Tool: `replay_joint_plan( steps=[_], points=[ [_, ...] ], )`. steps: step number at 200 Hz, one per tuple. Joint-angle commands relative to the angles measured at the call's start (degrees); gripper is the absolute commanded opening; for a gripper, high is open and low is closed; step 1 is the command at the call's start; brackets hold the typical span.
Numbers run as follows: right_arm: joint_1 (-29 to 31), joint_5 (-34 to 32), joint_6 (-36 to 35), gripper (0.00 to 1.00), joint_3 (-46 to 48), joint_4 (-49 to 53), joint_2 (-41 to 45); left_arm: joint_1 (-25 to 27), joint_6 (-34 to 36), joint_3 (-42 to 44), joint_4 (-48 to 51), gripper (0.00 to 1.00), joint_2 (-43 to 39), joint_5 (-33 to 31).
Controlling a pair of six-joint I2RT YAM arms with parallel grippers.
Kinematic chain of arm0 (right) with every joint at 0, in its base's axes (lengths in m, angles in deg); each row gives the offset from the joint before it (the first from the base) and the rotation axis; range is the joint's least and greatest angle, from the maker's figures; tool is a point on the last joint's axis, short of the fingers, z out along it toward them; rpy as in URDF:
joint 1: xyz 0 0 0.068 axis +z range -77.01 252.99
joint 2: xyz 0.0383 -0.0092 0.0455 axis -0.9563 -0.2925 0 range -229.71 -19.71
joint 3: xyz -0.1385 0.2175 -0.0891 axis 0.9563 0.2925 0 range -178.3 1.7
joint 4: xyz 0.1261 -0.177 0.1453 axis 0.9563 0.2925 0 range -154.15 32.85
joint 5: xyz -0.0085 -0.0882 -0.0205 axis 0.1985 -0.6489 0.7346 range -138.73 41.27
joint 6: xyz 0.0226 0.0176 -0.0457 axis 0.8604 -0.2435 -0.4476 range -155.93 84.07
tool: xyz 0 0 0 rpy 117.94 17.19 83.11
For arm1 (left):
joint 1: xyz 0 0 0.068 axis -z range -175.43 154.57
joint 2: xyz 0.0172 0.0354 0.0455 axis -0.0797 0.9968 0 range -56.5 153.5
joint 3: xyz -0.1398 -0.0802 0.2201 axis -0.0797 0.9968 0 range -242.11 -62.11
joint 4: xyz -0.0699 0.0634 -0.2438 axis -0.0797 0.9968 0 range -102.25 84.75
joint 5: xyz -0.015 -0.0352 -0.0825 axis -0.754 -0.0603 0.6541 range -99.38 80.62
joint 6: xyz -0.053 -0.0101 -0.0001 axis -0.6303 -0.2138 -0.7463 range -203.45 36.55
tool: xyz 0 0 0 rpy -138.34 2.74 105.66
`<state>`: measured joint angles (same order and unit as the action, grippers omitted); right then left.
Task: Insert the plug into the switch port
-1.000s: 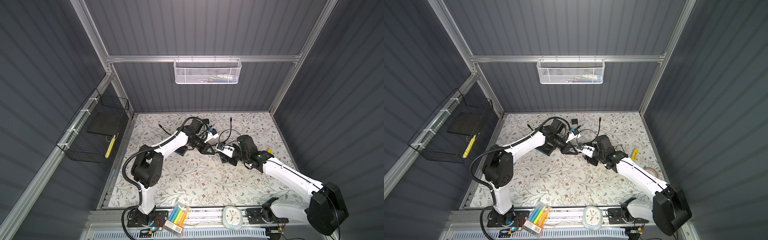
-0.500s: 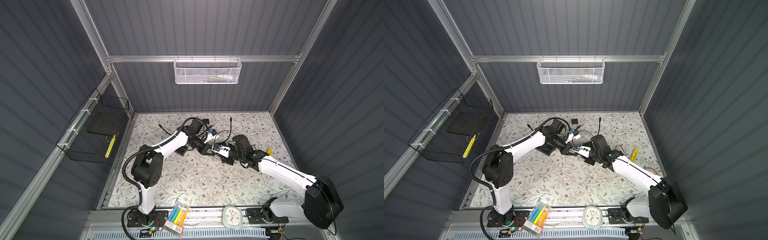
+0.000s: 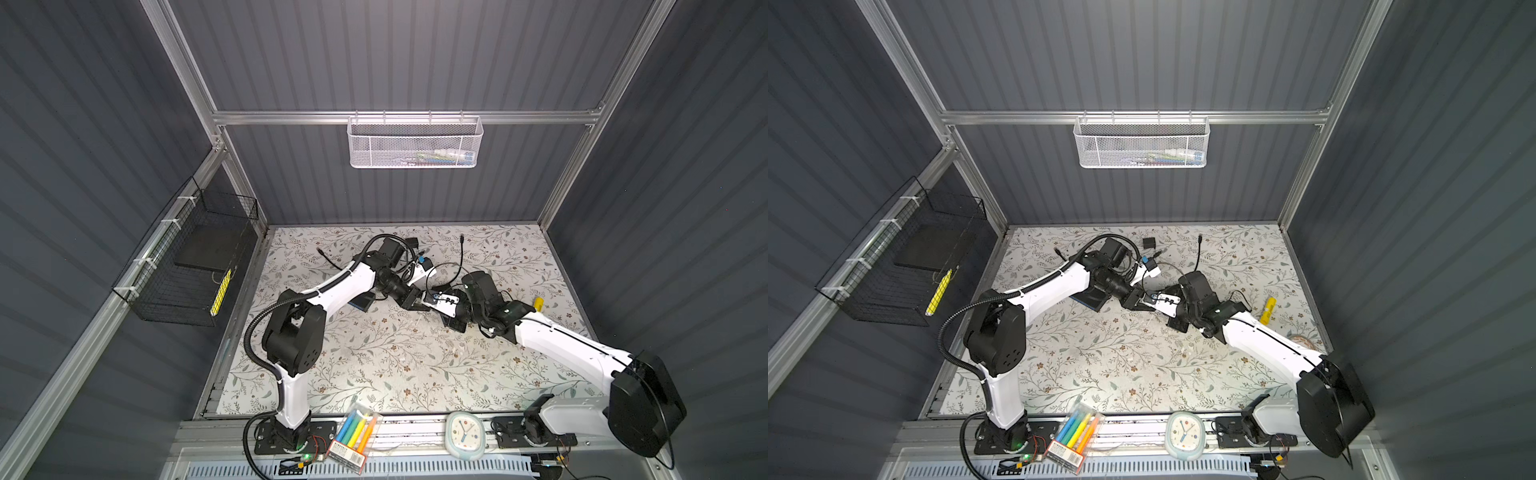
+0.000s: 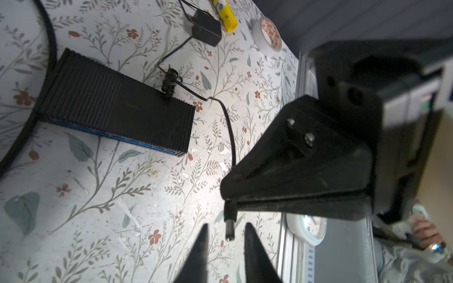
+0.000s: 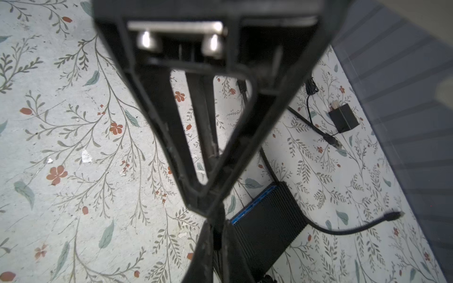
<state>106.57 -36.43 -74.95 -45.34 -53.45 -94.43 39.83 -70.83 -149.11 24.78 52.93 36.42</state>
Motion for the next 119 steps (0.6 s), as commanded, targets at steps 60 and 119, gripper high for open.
replay_joint_plan(
  steps=[60, 119],
  points=[
    [-0.22, -17.42, 25.48, 0.00, 2.23, 9.19, 3.36, -6.26, -15.99, -0.15, -18.12, 0.57, 0.67, -17.40],
    [-0.93, -8.59, 50.80, 0.00, 2.77, 13.66, 3.40, -5.70, -18.39, -10.62, -19.82, 0.58, 10.15, -18.72]
  ],
)
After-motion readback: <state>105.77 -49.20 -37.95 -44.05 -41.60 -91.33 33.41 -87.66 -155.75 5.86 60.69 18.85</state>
